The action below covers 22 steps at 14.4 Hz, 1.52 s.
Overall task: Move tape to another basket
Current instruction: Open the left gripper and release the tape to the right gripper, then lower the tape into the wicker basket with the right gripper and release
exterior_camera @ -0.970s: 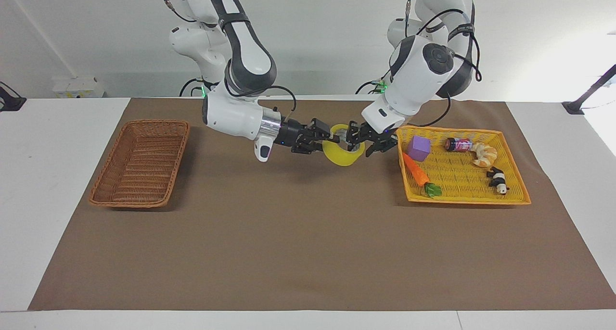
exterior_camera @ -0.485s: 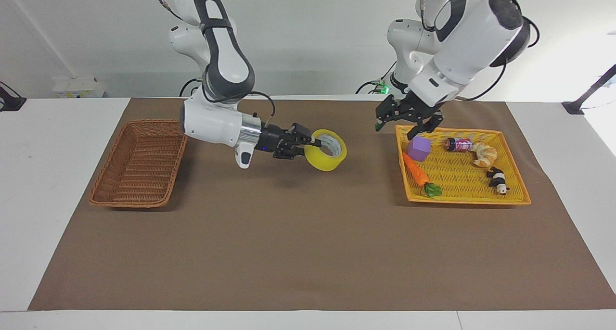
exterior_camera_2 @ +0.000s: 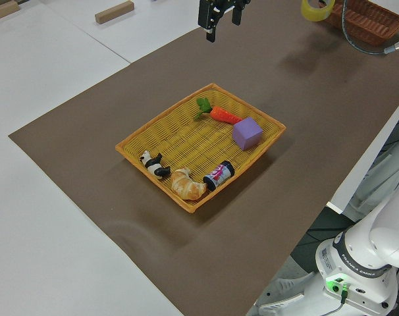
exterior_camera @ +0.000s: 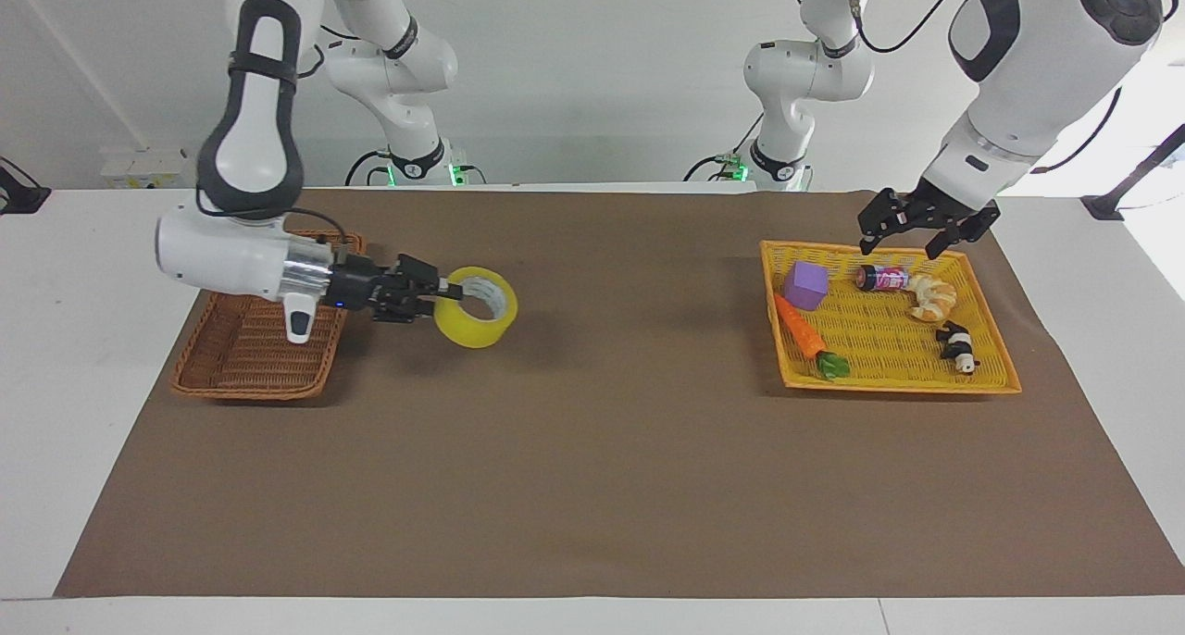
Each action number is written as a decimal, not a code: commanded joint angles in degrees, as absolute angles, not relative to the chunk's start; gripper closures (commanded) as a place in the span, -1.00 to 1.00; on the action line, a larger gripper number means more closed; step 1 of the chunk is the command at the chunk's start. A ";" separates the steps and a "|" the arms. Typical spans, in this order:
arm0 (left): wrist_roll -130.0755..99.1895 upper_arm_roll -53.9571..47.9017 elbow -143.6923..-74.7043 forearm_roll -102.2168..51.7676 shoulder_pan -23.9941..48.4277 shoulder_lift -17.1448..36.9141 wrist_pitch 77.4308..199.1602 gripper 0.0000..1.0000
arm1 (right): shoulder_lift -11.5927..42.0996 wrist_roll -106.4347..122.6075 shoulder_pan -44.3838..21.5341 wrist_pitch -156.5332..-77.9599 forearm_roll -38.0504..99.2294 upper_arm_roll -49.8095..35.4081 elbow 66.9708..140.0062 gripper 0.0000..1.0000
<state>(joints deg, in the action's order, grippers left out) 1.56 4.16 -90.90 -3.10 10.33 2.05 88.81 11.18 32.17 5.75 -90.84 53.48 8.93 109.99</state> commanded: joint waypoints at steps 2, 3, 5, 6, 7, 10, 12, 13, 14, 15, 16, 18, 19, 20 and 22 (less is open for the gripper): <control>3.87 3.60 -91.23 -1.85 6.25 1.14 87.80 -0.99 | 11.94 43.03 22.54 -83.34 45.62 8.00 109.69 1.00; 3.69 3.60 -91.23 -1.85 5.37 1.14 87.89 -1.00 | 14.39 46.29 26.50 -80.88 45.27 8.00 109.08 1.00; 3.60 3.60 -91.49 -1.85 4.83 1.14 88.41 -1.00 | 15.20 52.27 28.56 -80.68 39.24 8.00 107.24 1.00; 3.69 3.60 -91.49 -1.85 4.83 1.14 88.68 -1.00 | 15.90 52.99 29.43 -80.77 37.55 8.00 105.66 1.00; 3.69 3.60 -91.58 -1.85 4.83 1.06 88.51 -1.00 | 16.60 53.26 30.14 -80.77 36.75 8.00 105.21 1.00; 3.69 3.78 -91.58 -1.76 3.70 1.14 88.77 -1.00 | 17.93 56.07 30.50 -83.40 34.54 8.00 105.38 1.00; 3.95 3.60 -91.06 -1.15 3.78 1.23 90.08 -1.00 | 17.93 56.16 29.89 -85.33 32.88 7.91 105.99 1.00; 4.04 3.52 -90.79 0.77 4.13 1.49 90.96 -1.00 | 17.84 56.25 29.45 -85.78 32.61 8.00 106.61 1.00; 4.04 3.52 -90.53 1.31 3.52 1.58 90.62 -1.00 | 17.67 56.51 29.36 -86.48 32.43 8.00 107.39 1.00; 4.13 3.60 -90.18 1.14 3.52 1.84 89.92 -1.00 | 17.58 56.60 29.36 -86.66 32.08 8.00 107.75 1.00; 4.13 3.60 -89.48 1.32 3.52 2.11 89.13 -1.00 | 17.67 56.51 29.36 -86.75 31.21 8.00 107.67 0.99; 4.13 3.60 -87.81 1.41 2.64 2.28 87.11 -1.00 | 17.58 56.51 29.36 -86.57 30.94 8.00 107.49 0.58; 4.13 3.52 -87.72 1.58 2.20 2.46 87.01 -1.00 | 17.67 56.43 29.27 -86.66 30.68 8.00 107.40 -0.21; 4.22 3.43 -87.63 1.67 2.20 2.46 87.10 -1.00 | 17.67 56.43 29.09 -86.75 30.41 8.00 107.23 -0.98; 4.22 2.99 -86.58 1.76 2.11 2.64 86.23 -1.00 | 17.58 56.43 28.92 -86.84 28.93 7.74 106.44 -1.00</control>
<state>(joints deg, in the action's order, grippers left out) 3.48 4.11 -88.84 0.69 3.07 1.97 88.57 18.14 55.38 28.90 -86.57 31.17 8.28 106.94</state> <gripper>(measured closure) 0.000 0.379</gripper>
